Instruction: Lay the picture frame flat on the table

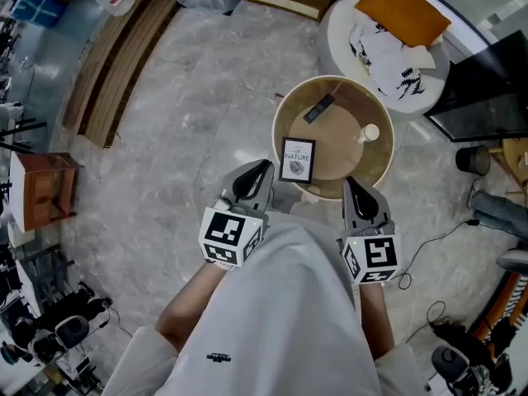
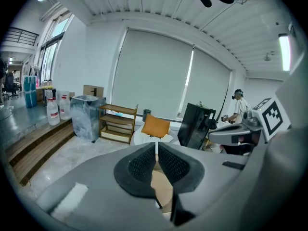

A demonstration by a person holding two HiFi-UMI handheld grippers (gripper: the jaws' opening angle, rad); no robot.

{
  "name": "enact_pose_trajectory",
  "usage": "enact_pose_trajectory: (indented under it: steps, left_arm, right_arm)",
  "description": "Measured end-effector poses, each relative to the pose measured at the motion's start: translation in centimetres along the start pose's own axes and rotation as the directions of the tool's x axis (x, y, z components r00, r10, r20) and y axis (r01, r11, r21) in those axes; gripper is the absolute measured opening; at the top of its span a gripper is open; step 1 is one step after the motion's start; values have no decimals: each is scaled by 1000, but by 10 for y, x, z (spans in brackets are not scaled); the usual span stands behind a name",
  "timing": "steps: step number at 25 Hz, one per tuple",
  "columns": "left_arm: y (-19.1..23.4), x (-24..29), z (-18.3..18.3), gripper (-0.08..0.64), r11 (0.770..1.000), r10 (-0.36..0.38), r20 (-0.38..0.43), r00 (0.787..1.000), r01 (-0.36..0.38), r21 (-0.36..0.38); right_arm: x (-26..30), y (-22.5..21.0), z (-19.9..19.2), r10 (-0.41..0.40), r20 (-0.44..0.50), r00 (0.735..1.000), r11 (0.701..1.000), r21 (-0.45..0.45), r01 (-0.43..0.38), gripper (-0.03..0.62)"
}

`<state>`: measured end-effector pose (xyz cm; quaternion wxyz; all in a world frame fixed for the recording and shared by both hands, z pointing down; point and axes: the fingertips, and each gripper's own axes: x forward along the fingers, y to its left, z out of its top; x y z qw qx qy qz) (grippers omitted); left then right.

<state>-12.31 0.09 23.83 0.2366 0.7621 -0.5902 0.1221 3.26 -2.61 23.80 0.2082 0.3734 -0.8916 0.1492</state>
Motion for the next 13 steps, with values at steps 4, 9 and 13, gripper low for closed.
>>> enact_pose_trajectory:
  steps: [4, 9, 13]
  left_arm:
    - [-5, -4, -2, 18, 1000, -9, -5, 1000, 9, 3]
    - [-8, -6, -4, 17, 999, -28, -17, 999, 28, 15]
    - [-11, -3, -2, 17, 999, -43, -16, 999, 43, 23]
  right_arm:
    - [-6, 0, -3, -8, 4, 1000, 1000, 8, 8, 3]
    - [-10, 2, -2, -19, 15, 1000, 1000, 16, 19, 5]
    - [-12, 0, -3, -26, 15, 1000, 999, 28, 26, 5]
